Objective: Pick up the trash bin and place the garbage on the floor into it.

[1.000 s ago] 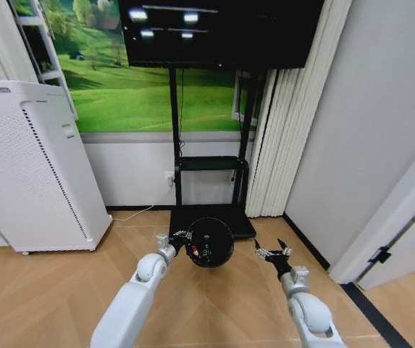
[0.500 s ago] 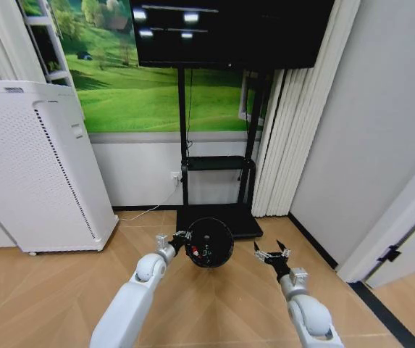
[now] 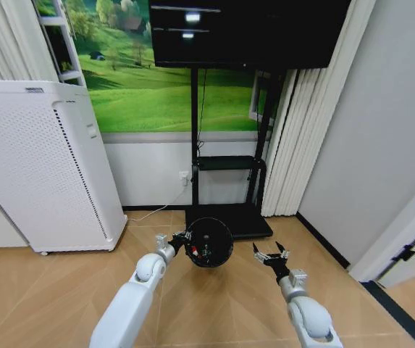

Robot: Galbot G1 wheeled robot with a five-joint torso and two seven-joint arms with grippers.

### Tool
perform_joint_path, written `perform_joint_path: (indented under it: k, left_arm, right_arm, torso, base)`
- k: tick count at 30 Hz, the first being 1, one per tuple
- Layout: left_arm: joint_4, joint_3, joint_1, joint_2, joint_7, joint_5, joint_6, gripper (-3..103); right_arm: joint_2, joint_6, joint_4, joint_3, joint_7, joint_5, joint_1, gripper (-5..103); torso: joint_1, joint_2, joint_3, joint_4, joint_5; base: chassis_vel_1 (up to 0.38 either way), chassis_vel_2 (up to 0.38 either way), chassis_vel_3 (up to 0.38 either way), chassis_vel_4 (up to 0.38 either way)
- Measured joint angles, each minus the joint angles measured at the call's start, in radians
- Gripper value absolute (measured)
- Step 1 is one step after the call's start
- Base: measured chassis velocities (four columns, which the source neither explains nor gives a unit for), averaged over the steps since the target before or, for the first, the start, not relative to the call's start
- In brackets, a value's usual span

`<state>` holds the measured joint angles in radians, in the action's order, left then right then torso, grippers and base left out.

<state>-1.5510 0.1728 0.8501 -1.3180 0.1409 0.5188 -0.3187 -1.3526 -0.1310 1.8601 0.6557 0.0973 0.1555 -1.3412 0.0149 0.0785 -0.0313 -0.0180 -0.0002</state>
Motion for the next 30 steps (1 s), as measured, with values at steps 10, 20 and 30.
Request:
perform_joint_path:
  k: [10, 20, 30]
  left_arm:
    - [0.003, -0.001, -0.002, -0.001, 0.0, 0.0, 0.0, 7]
    - [0.005, -0.002, -0.002, -0.001, 0.002, 0.0, 0.0, 7]
    - [0.003, 0.001, 0.006, -0.001, 0.002, -0.002, 0.0, 7]
  right_arm:
    - [-0.006, 0.003, -0.001, 0.0, 0.008, -0.007, -0.009, 100]
    - [-0.009, 0.011, -0.009, -0.001, 0.014, -0.015, -0.014, 100]
    - [-0.011, 0.012, -0.011, -0.004, 0.017, -0.014, -0.017, 100]
  torso:
    - [0.0, 0.0, 0.0, -0.0003, 0.0003]
    - [0.0, 0.0, 0.0, -0.0003, 0.0003]
    - [0.0, 0.0, 0.0, -0.0001, 0.0002]
  base:
    - [0.111, 0.107, -0.127, -0.12]
    - [0.138, 0.133, -0.124, -0.135]
    - [0.13, 0.123, -0.116, -0.117]
